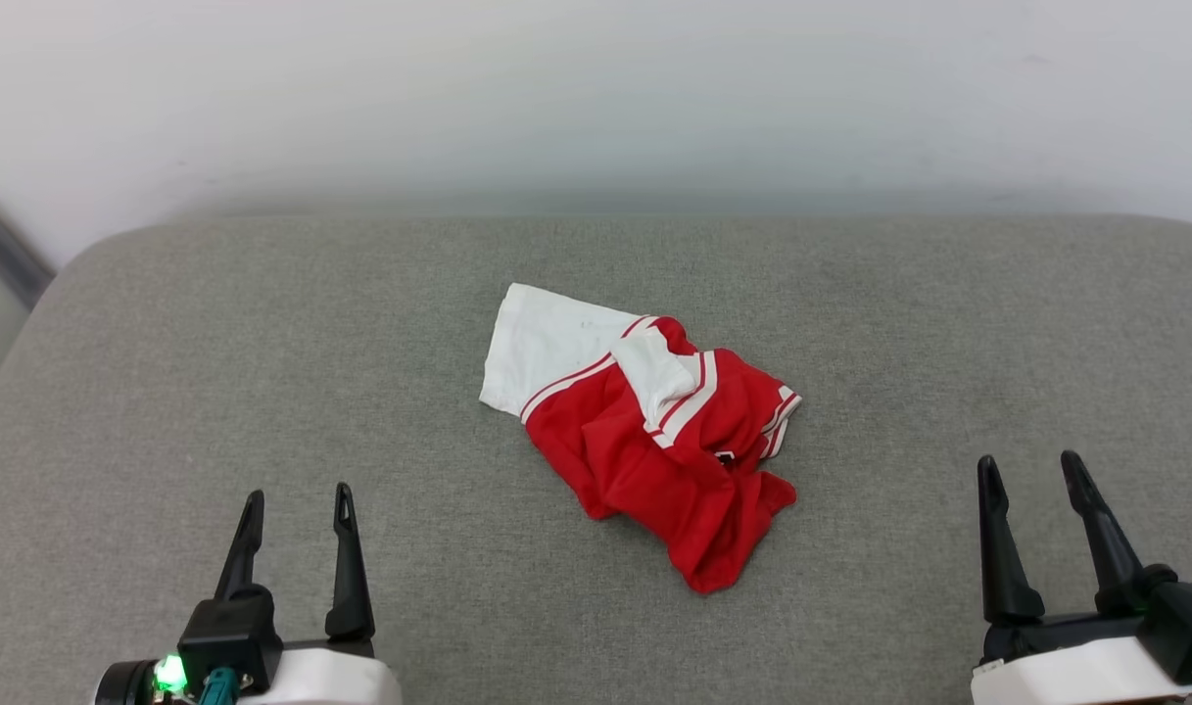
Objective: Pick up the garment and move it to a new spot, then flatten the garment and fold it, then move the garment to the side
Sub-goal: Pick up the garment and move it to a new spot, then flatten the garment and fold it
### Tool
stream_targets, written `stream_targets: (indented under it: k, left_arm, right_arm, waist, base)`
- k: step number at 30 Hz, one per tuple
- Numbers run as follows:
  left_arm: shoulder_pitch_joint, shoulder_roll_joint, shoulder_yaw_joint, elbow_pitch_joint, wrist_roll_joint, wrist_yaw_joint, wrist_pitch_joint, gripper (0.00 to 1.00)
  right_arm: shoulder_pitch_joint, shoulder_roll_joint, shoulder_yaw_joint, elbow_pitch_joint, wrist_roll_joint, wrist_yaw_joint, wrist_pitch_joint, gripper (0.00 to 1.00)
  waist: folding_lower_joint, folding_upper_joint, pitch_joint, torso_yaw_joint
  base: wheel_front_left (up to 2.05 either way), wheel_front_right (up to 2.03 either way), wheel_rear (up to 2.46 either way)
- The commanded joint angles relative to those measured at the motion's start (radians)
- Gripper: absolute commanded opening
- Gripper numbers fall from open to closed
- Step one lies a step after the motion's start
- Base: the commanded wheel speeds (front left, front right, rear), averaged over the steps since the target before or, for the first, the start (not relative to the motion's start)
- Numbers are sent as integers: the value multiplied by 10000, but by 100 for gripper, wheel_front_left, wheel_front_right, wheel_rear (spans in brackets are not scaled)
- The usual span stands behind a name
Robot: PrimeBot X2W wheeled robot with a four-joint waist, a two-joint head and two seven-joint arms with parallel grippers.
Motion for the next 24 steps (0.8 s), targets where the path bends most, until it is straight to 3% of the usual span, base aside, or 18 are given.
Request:
stream_targets:
  k: [1,13,24]
  left_arm:
    - [121,-92,101,-14,90,-104,-25,100]
    - [729,-1011,1019,216,952,-1278,-26,100]
    - [882,-1441,1471,339,1287,-1829,-26,100]
  right_arm:
    - [122,12,11,43,24,-3,-17,100]
    - [565,12,-47,252,74,-3,-17,100]
    - [639,12,-91,258,93,-3,-17,100]
  waist:
    - [1,-1,-45,5]
    - [1,-1,-354,-3]
    - [1,-1,-407,18]
  base:
    - [0,0,0]
    - [0,0,0]
    - [0,0,0]
